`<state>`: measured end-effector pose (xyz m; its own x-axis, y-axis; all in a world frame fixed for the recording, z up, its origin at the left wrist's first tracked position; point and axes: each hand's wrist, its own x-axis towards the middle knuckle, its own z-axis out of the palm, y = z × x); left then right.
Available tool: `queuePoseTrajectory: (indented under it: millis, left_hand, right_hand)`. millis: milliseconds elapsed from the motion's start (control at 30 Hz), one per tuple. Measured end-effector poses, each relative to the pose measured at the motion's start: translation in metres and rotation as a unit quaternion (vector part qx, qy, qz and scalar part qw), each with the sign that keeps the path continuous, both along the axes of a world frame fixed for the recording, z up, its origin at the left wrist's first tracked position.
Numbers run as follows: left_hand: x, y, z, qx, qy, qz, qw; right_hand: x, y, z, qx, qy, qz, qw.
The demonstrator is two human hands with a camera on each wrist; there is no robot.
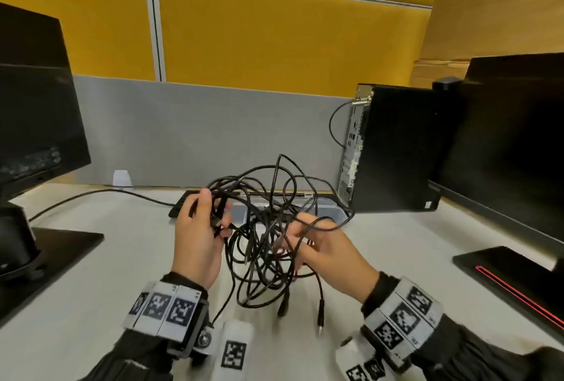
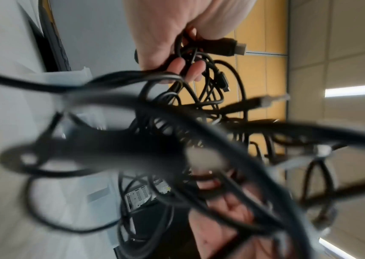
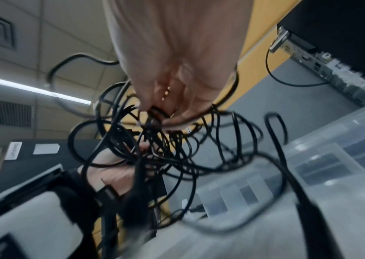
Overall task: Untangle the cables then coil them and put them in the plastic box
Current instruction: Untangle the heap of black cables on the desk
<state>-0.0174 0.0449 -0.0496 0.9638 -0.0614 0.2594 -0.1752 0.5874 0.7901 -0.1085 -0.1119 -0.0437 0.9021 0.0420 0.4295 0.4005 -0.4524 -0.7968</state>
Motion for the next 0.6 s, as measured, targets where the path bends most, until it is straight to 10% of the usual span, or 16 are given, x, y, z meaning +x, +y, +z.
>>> queuePoseTrajectory:
  millis: [267, 500, 600]
  left_hand:
    - [0.005, 0.004, -0.001, -0.009, 0.016, 0.001, 1.000]
    - [0.011, 0.012, 0.003, -0.053, 0.068, 0.012, 0.996]
    - [0.010, 0.012, 0.001, -0.049, 0.069, 0.018, 0.996]
  right_hand:
    - [-0.008, -0.035, 0.017, -0.075, -0.017, -0.076, 0.994]
    - [-0.026, -0.053, 0.026, 0.172, 0.059, -0.027, 0.983]
    - [-0.031, -0.065, 0.034, 0.101, 0.154, -0.004, 0.983]
